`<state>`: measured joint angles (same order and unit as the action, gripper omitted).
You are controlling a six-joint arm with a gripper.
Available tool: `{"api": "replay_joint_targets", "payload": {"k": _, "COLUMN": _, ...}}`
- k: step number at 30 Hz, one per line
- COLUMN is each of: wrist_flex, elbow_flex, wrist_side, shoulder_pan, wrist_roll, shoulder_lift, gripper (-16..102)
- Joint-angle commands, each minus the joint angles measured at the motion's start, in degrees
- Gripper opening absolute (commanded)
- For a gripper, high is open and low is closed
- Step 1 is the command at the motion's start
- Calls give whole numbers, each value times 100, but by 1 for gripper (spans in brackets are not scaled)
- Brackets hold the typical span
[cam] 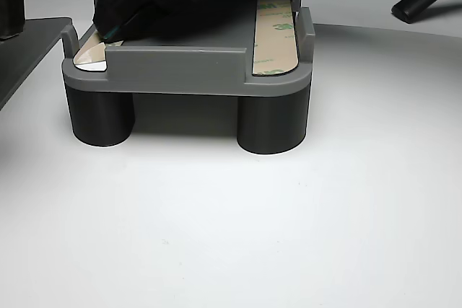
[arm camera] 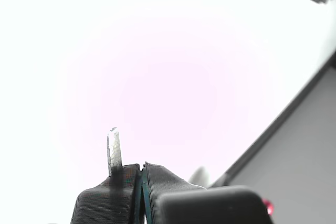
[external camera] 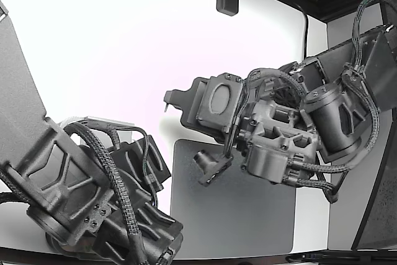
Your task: Peel off protective film from adhesive tape.
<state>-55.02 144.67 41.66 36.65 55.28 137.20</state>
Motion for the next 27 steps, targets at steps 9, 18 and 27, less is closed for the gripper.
{"api": "replay_joint_targets", "payload": {"k": 9, "wrist_flex": -650, "elbow_flex": -422, "wrist_side": -633, "shoulder_pan": -431, "wrist_roll": -844, "shoulder_lift": 1854, "gripper": 100}}
{"api": "replay_joint_targets", "payload": {"k": 18, "wrist_flex": -738, "elbow_flex": -475, "wrist_side": -1292, "shoulder_pan": -905, "wrist_roll": -2109, "shoulder_lift": 2856, "gripper": 99}}
{"api": "replay_joint_targets", "payload": {"k": 27, "wrist_flex": -53, "elbow_flex": -378, "wrist_side": -1222, "shoulder_pan": -1397, "wrist_roll": -5687, "shoulder_lift": 3199, "gripper": 100}}
